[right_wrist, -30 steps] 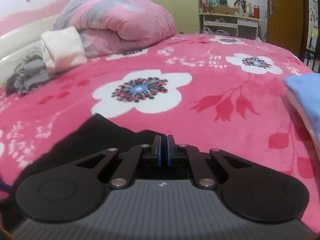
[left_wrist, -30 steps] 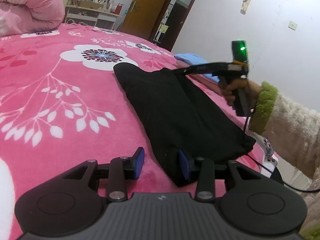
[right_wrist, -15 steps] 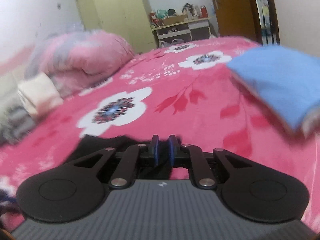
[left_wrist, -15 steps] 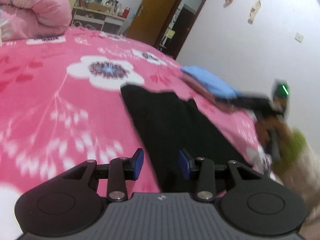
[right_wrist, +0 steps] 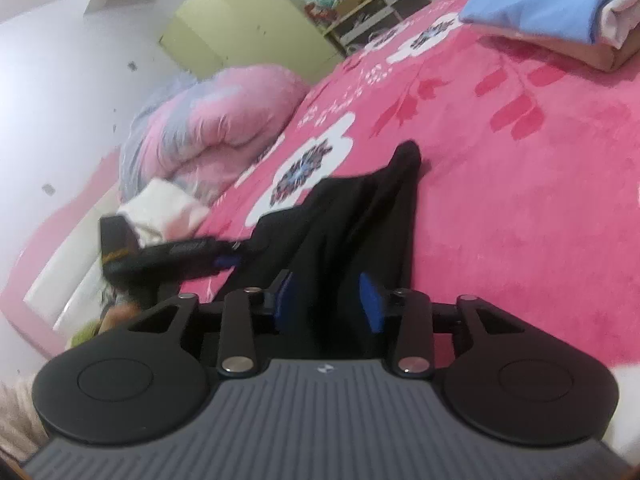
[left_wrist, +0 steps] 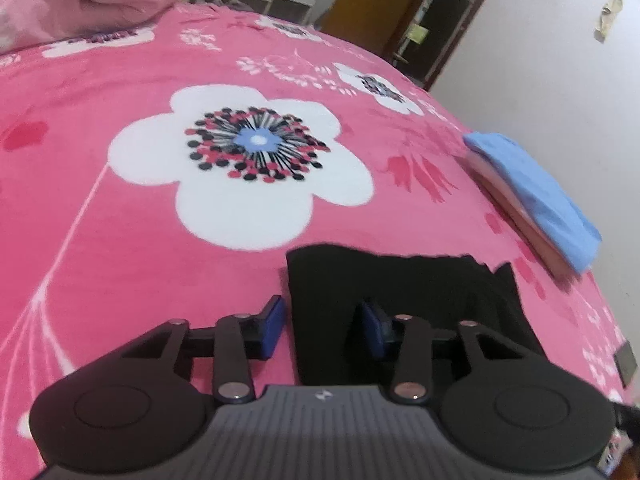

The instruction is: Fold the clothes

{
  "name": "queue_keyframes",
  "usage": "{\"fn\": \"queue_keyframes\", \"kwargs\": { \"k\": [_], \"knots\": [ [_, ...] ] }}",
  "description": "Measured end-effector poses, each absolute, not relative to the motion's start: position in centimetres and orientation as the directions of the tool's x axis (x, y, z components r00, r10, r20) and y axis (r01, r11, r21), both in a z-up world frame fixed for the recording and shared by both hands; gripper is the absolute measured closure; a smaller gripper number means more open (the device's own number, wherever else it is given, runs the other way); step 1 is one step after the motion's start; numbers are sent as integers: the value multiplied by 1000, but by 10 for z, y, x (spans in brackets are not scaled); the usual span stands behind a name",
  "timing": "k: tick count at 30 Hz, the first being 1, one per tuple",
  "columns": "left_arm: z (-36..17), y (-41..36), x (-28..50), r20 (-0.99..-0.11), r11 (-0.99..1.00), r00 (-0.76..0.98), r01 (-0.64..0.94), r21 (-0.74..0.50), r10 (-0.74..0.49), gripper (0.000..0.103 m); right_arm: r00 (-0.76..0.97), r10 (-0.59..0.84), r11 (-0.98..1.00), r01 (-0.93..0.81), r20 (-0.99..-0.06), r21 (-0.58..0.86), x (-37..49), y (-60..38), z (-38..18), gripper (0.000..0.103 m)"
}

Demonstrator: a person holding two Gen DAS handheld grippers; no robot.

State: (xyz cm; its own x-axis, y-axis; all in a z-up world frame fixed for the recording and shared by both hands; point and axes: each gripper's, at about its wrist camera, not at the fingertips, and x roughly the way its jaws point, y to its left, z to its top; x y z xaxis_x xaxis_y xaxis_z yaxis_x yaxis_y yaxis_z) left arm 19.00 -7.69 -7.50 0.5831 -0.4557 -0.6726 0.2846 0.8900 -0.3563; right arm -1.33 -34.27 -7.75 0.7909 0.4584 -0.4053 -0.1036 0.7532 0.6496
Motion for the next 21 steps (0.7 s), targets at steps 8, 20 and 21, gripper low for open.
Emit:
{"fn": "queue_keyframes", "kwargs": {
  "k": [8, 20, 21],
  "knots": [
    [-77, -83, 186, -652, 916, 644, 263, -303, -400, 83, 803, 465, 731, -109, -374, 674, -16, -346, -84, 66],
    [-77, -87, 179, -628, 931, 688, 271, -243, -364, 77, 765, 501, 762, -168, -405, 625, -17, -332, -83, 103],
    [-71, -87, 175, -616, 939, 709, 270, -211, -342, 74, 770, 499, 765, -178, -396, 619, -20, -330, -80, 103]
  ]
}}
